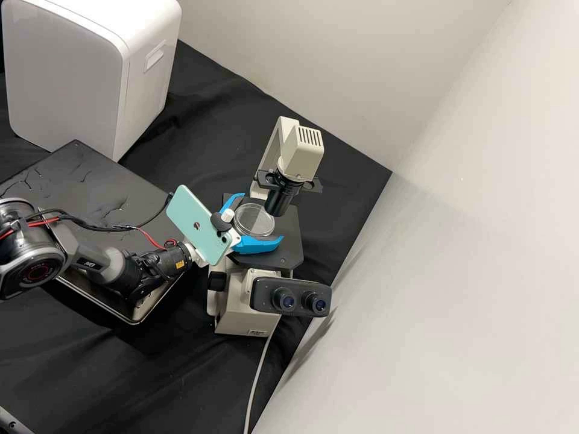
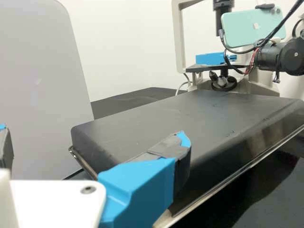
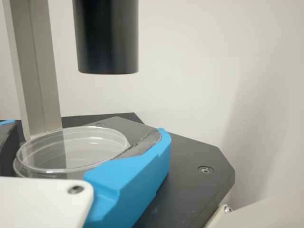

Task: Place the petri dish on the bench

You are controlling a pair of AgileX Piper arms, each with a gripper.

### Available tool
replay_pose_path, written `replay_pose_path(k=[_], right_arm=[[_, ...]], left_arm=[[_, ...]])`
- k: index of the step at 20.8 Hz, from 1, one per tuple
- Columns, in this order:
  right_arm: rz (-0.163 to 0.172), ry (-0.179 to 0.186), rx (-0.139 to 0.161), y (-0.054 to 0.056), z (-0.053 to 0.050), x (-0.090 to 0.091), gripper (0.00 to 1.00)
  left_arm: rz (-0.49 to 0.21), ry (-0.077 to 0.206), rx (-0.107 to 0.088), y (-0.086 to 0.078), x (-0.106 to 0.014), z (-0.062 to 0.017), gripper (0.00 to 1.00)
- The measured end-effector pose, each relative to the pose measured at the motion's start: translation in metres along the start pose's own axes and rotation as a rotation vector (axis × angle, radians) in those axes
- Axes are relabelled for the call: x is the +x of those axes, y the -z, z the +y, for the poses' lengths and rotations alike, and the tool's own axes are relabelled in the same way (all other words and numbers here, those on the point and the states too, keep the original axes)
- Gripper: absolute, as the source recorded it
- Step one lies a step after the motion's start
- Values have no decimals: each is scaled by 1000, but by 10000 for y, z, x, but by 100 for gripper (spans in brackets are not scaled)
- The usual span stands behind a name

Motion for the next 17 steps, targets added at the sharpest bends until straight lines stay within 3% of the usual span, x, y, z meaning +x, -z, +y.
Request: replay_pose_path(k=[17], right_arm=[[0, 0, 28, 0, 0, 0, 0]], left_arm=[[-5, 1, 0, -8, -3, -1, 100]])
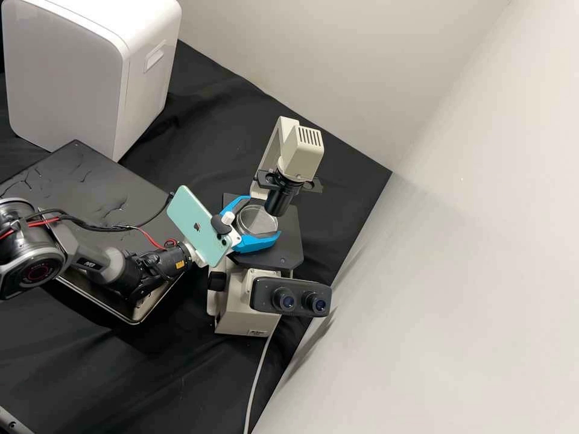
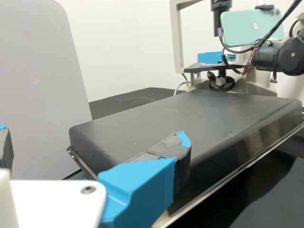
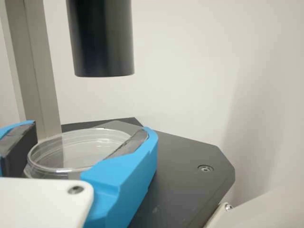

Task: Place the petri dish on the bench

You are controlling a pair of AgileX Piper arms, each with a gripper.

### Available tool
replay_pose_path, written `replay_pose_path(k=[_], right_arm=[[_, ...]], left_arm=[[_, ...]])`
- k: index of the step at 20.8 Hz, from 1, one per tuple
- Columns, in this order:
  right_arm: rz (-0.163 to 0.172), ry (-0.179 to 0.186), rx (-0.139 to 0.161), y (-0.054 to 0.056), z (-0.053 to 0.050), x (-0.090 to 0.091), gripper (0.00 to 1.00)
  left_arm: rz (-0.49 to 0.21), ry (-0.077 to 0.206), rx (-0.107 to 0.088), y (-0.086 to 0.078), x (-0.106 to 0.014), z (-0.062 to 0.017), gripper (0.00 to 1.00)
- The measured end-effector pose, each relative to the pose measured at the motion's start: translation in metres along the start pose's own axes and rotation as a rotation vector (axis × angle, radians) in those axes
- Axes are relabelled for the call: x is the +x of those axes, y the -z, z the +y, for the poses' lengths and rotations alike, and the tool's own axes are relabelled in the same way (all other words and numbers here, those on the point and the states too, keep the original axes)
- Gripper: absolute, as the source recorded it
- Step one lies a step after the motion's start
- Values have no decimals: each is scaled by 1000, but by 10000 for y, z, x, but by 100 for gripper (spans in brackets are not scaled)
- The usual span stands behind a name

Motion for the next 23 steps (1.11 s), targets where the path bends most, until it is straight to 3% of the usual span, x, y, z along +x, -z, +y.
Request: replay_pose_path(k=[9, 10, 23], right_arm=[[-5, 4, 0, -13, -11, -21, 0], [-5, 4, 0, -13, -11, -21, 100], [-3, 6, -6, 6, -33, -21, 100]], left_arm=[[29, -5, -1, 47, 15, 8, 100], [31, -5, -1, 50, 16, 8, 100], [34, -6, 1, 57, 19, 10, 100]])
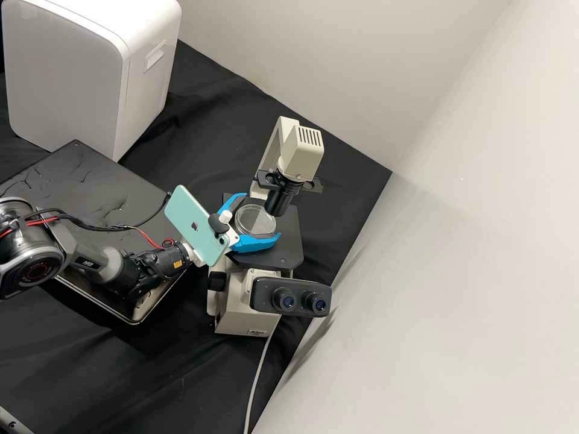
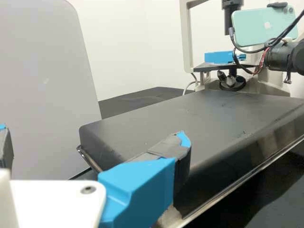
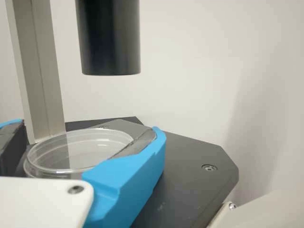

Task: Place the petri dish on the bench

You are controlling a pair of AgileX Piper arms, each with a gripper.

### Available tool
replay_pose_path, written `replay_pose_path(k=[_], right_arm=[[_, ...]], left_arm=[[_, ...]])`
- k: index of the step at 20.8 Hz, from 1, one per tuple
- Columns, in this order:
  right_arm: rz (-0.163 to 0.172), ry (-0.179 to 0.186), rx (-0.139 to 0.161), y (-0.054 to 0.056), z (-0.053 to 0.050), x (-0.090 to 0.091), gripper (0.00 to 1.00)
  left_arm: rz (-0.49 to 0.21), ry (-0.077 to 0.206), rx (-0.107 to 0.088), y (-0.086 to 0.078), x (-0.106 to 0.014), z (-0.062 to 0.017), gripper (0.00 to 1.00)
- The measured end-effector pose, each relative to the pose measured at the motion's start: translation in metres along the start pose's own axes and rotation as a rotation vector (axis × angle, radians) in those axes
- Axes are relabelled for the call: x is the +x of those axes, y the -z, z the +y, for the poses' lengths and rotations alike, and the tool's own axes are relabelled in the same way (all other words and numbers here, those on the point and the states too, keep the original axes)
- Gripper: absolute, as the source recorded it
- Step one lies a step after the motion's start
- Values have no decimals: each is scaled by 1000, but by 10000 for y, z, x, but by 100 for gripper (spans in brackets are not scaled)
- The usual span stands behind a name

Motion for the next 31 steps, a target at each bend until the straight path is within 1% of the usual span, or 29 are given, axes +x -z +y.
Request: replay_pose_path(k=[3, 10, 11, 14, 16, 20, 25, 26, 31], right_arm=[[0, 0, -10, 0, 0, 0, 100], [0, 0, -10, 0, 0, 0, 100], [0, 0, -14, -2, -1, 6, 100], [0, 0, -14, 3, 3, 30, 100], [-1, 1, -14, -13, -11, 62, 100], [-2, -8, -9, -25, -13, 100, 100], [-2, -9, -9, -28, -16, 105, 100], [-2, -9, -9, -28, -16, 105, 0], [-2, -9, -7, -28, -16, 105, 0]], left_arm=[[-4, 1, 0, -7, -2, -1, 100], [-11, 2, 1, -17, -5, -4, 100], [-15, 3, 1, -24, -8, -5, 100], [-22, 4, 1, -35, -11, -7, 100], [-28, 5, 2, -44, -14, -8, 100], [-32, 6, 1, -52, -18, -10, 100], [-32, 6, 1, -52, -18, -10, 100], [-32, 6, 1, -52, -18, -10, 100], [-18, 4, 1, -30, -10, -6, 100]])
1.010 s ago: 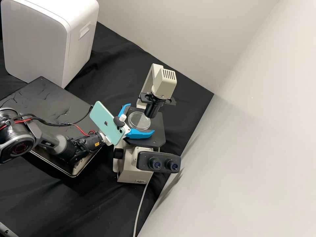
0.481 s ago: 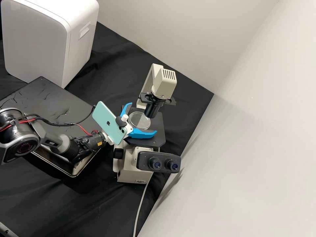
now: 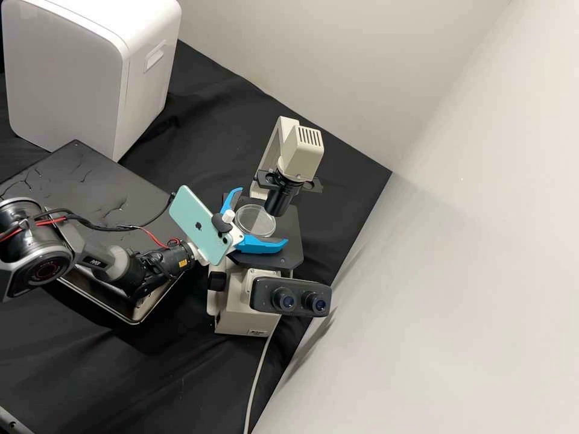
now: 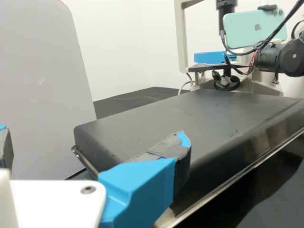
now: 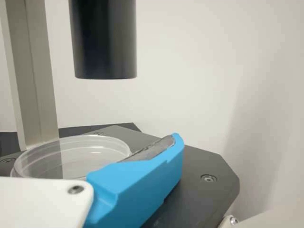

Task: Place the petri dish on the bench

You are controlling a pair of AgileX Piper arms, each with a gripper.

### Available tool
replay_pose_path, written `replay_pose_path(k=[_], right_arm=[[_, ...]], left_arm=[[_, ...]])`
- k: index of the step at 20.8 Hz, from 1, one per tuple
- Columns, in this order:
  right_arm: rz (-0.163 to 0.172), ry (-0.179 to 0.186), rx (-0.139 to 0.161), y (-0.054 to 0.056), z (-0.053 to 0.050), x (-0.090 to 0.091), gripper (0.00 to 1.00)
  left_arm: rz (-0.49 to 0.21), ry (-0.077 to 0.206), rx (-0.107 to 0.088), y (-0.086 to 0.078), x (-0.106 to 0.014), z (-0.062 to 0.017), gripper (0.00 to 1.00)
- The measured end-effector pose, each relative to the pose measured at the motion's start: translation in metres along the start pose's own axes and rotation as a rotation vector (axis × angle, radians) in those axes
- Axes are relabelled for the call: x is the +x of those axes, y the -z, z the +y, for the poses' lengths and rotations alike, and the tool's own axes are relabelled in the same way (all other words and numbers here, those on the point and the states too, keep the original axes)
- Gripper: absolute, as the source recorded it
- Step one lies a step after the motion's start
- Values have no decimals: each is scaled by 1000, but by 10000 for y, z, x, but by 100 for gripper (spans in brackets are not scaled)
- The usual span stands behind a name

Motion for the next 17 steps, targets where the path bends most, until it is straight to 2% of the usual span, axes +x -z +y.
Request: replay_pose_path(k=[10, 14, 17], right_arm=[[0, 0, 2, 0, 0, 0, 0], [0, 0, 23, 0, 0, 0, 0], [-1, -1, 24, -5, 5, 0, 0]], left_arm=[[29, -5, 0, 48, 16, 9, 100], [30, -5, 0, 50, 16, 9, 100], [30, -5, 0, 50, 16, 9, 100]])
